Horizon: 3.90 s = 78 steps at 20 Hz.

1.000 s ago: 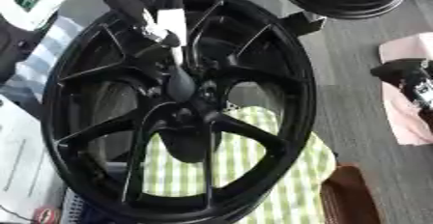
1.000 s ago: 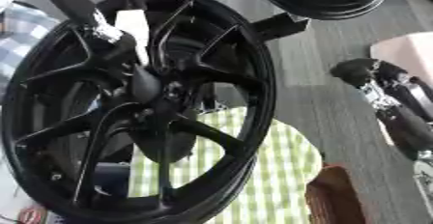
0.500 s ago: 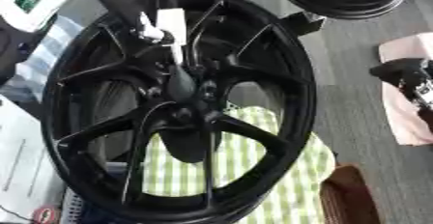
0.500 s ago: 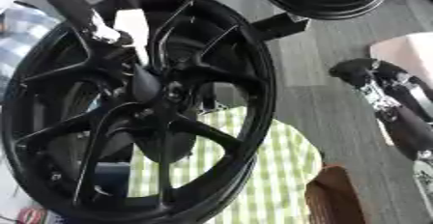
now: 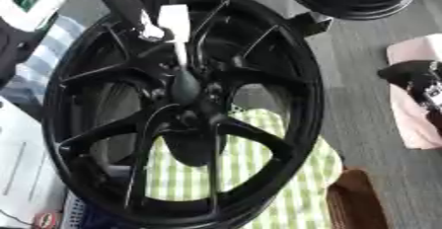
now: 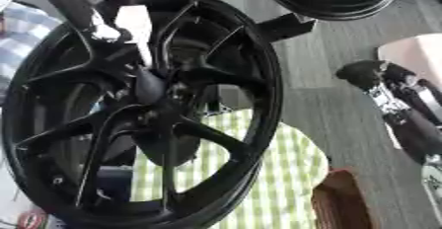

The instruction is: Pull the pin out of the wheel hub.

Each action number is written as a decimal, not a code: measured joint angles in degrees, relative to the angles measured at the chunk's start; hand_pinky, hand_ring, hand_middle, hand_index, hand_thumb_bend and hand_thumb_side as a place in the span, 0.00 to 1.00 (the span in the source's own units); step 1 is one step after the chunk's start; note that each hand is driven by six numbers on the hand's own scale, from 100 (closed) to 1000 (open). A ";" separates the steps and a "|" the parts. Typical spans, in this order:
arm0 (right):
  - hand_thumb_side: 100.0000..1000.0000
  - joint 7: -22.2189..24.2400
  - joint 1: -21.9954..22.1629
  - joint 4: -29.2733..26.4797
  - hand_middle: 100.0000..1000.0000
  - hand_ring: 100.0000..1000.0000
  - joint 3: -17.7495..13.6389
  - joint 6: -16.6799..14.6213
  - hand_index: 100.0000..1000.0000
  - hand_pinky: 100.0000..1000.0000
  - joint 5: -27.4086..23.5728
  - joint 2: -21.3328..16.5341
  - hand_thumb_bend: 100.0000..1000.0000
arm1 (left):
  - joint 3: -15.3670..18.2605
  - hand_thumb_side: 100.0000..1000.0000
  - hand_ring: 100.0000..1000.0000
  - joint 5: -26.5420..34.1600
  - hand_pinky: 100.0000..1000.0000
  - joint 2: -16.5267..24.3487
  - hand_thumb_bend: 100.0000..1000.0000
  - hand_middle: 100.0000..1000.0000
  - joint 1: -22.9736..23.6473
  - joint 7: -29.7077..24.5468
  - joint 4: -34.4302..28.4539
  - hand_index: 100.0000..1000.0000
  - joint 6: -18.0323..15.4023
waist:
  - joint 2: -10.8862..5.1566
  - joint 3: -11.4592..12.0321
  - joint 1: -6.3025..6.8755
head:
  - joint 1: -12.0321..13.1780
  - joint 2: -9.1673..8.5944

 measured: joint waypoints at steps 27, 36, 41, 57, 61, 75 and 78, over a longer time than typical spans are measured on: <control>0.51 -1.03 1.58 0.00 0.67 0.83 -0.93 -0.29 0.70 0.96 -0.50 -0.20 0.00 | 12.70 0.11 0.47 4.94 0.72 6.92 0.00 0.32 -1.09 3.46 -3.39 0.45 8.10 | -1.96 2.69 0.17 | -1.13 1.60; 0.49 -3.18 2.49 0.00 0.67 0.82 -2.84 -1.68 0.70 0.96 -0.56 -0.59 0.00 | 25.07 0.11 0.46 7.22 0.72 18.70 0.00 0.32 10.83 10.75 0.60 0.45 10.99 | -2.44 6.21 -1.04 | -4.69 3.11; 0.48 -4.11 2.17 0.00 0.67 0.82 -3.67 -2.56 0.70 0.96 -0.98 -0.60 0.00 | 31.25 0.11 0.45 10.12 0.72 23.69 0.00 0.31 18.08 15.24 2.27 0.45 11.27 | -2.33 7.41 -2.29 | -5.82 3.15; 0.46 -5.67 1.41 0.00 0.67 0.82 -4.97 -3.23 0.70 0.96 -1.60 0.09 0.00 | 36.80 0.73 0.73 8.04 0.87 16.13 0.02 0.75 40.53 29.18 -8.21 0.90 17.15 | -1.71 6.10 -3.55 | -4.99 1.51; 0.46 -5.70 1.46 0.00 0.67 0.82 -5.06 -3.26 0.70 0.96 -1.60 0.51 0.00 | 38.73 0.78 0.73 8.31 0.87 13.81 0.00 0.77 46.58 32.90 -10.50 0.92 18.57 | -1.70 5.36 -3.61 | -4.34 1.20; 0.44 -6.15 1.55 0.00 0.67 0.82 -5.13 -3.69 0.70 0.95 -2.02 0.54 0.00 | 44.15 0.69 0.63 17.42 0.82 9.97 0.00 0.65 56.90 45.36 -20.50 0.83 18.99 | -1.82 4.25 -4.03 | -2.78 1.10; 0.44 -6.50 1.54 0.00 0.67 0.82 -5.11 -4.09 0.70 0.95 -1.97 0.49 0.00 | 45.26 0.69 0.65 20.06 0.82 7.49 0.00 0.67 55.29 48.09 -24.33 0.84 16.69 | -2.11 3.90 -4.22 | -2.74 1.10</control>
